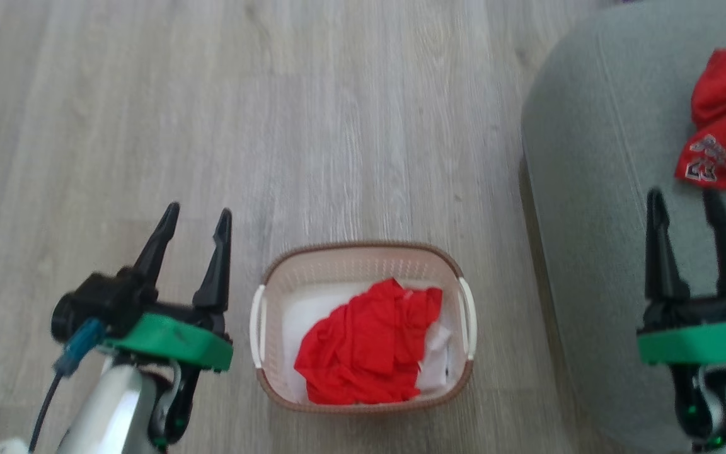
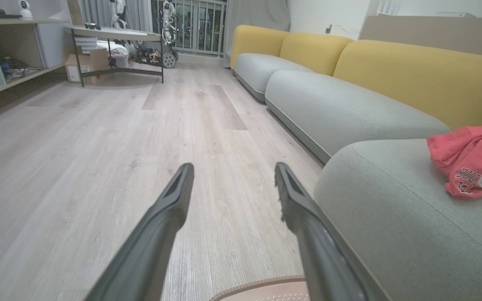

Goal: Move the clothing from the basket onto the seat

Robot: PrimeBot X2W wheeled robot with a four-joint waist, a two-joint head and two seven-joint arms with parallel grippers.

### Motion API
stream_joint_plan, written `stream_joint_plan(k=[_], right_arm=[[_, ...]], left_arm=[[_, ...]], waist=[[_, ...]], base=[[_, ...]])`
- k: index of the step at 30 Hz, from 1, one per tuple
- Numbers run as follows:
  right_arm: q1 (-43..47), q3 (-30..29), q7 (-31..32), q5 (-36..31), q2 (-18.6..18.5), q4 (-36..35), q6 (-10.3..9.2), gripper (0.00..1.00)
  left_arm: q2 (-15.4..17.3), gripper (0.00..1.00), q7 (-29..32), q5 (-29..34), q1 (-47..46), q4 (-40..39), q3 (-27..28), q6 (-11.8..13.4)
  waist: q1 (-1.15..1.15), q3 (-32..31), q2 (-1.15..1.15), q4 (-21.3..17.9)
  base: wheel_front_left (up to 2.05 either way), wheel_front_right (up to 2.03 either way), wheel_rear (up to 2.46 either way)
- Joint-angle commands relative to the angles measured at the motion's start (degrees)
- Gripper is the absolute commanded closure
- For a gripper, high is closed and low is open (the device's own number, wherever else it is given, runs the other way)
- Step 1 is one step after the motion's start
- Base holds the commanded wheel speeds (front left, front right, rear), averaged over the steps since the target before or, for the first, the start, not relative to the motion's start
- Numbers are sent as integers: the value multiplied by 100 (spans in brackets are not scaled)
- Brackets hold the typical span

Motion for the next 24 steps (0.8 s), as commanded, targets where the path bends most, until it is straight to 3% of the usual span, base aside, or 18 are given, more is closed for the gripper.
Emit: stream_joint_plan(k=[1,15,24], right_arm=[[-273,96,-59,-59,-146,-257,-2,0],[-1094,6,-71,-165,-24,-512,-2,0],[-1612,-1,-75,-188,185,-665,-2,0]], left_arm=[[37,0,-53,50,-370,-45,135,-53],[-92,0,434,-86,-1626,1549,-461,-560],[-187,0,853,-320,-2389,2599,-1021,-683]], waist=[[0,282,0,-163],[0,1342,0,-761],[0,2022,0,-1007]], base=[[0,0,0],[0,0,0],[0,0,0]])
